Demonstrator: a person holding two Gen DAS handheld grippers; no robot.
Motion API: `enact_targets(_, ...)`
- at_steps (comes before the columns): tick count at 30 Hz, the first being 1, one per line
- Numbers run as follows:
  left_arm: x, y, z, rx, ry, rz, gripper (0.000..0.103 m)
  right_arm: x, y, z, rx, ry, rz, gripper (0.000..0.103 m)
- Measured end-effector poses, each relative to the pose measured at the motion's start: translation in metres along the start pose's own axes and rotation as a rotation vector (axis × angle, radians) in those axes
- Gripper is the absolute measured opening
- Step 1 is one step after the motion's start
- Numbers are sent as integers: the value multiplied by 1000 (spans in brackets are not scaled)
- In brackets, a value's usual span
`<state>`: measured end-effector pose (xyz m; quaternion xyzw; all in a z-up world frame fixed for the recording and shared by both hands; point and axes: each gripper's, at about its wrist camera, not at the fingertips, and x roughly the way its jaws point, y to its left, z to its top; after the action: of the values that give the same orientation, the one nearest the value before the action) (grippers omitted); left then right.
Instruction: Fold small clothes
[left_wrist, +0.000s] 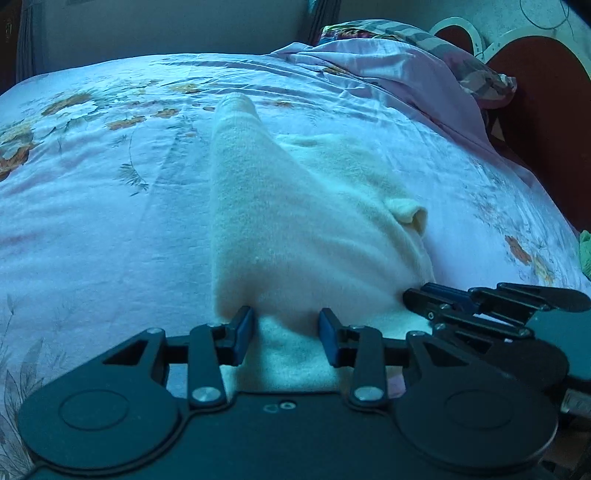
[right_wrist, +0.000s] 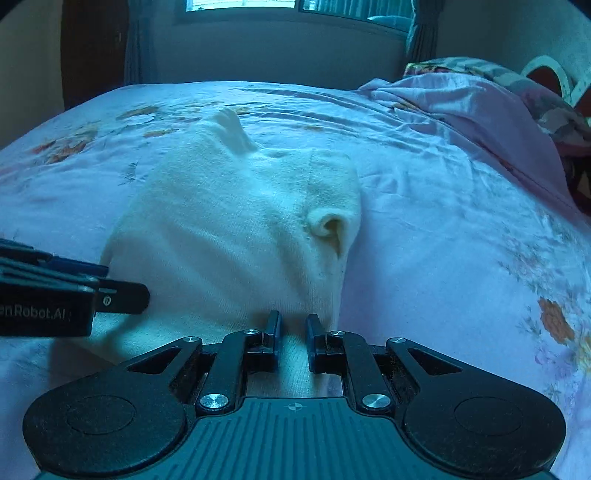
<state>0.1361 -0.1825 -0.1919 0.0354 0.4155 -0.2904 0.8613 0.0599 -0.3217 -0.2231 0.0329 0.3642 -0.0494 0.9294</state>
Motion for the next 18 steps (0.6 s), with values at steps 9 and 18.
enact_targets(9,-11,16,32,-30,-67,-23,35,-34,-7,44,79,-132,90,11)
enact_targets(18,51,24,86,-48,-57,-3,36,41,-17,116,69,-120,78,12)
